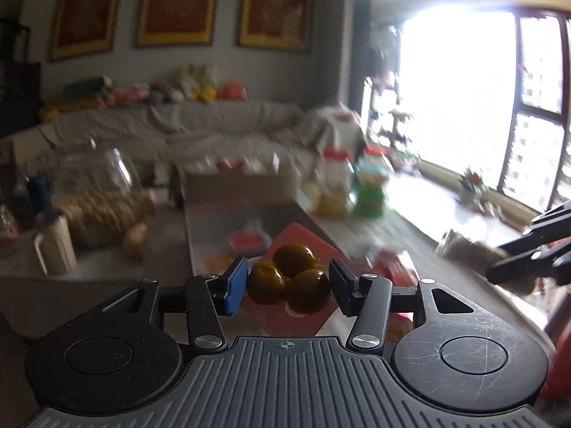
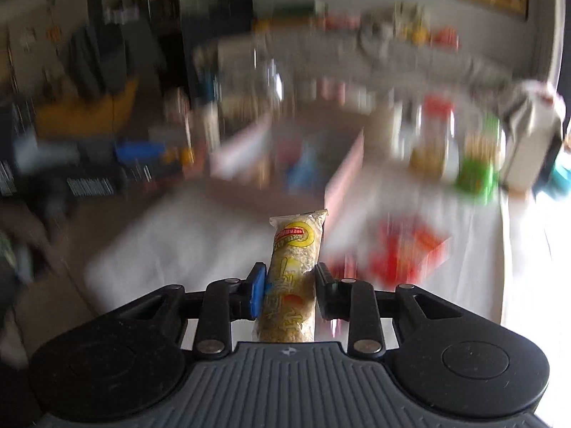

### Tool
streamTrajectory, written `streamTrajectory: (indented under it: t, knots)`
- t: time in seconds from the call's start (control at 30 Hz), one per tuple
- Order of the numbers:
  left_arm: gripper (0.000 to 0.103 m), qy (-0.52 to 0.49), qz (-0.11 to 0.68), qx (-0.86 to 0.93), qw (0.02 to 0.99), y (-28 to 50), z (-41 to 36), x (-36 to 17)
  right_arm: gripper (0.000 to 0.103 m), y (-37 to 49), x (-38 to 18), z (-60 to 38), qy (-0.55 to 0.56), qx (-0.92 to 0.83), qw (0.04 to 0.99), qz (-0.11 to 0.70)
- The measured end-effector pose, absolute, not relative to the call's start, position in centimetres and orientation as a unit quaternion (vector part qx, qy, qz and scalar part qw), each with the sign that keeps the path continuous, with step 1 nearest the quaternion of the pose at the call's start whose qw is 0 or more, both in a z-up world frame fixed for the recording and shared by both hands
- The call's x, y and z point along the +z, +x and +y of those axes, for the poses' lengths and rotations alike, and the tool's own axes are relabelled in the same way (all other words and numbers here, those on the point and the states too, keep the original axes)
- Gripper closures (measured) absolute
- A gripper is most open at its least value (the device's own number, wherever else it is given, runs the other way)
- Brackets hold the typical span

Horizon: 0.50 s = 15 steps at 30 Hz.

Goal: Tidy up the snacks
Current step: 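Carry the egg tray and yellow stick snack toward the pink box with both grippers, then lower the egg tray and stick snack into the pink box and open both grippers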

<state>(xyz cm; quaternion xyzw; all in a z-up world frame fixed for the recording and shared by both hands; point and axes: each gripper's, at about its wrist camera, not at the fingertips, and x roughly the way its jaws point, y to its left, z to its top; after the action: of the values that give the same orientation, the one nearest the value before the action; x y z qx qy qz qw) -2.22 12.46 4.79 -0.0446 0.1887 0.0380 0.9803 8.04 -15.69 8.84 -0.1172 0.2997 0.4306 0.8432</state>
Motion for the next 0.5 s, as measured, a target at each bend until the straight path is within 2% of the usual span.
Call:
streamTrajectory:
  t: [0.07,0.2,0.37,0.5]
  knots:
    - [0.047,-0.071,0.173,0.056,0.981,0.2,14.2,5.7,0.074,10.1,11.4,-14.0,-0.099,0.436,0.853,0.269]
    - [0.047,-0.128,0.19,0.09,0.969,6.4,17.2,4.5,0.074,15.2,13.0,-9.2,-0.078,0.442,0.851,0.271]
    - [0.047,-0.22,0.273,0.109,0.93,12.9,20.1,-1.0,0.074,21.5,10.7,-2.5,-0.079,0.438,0.839,0.311]
    - [0.056,-0.194,0.28,0.115,0.933,13.8,19.0,-2.9,0.074,25.8,7.9,2.6,-0.09,0.427,0.827,0.354]
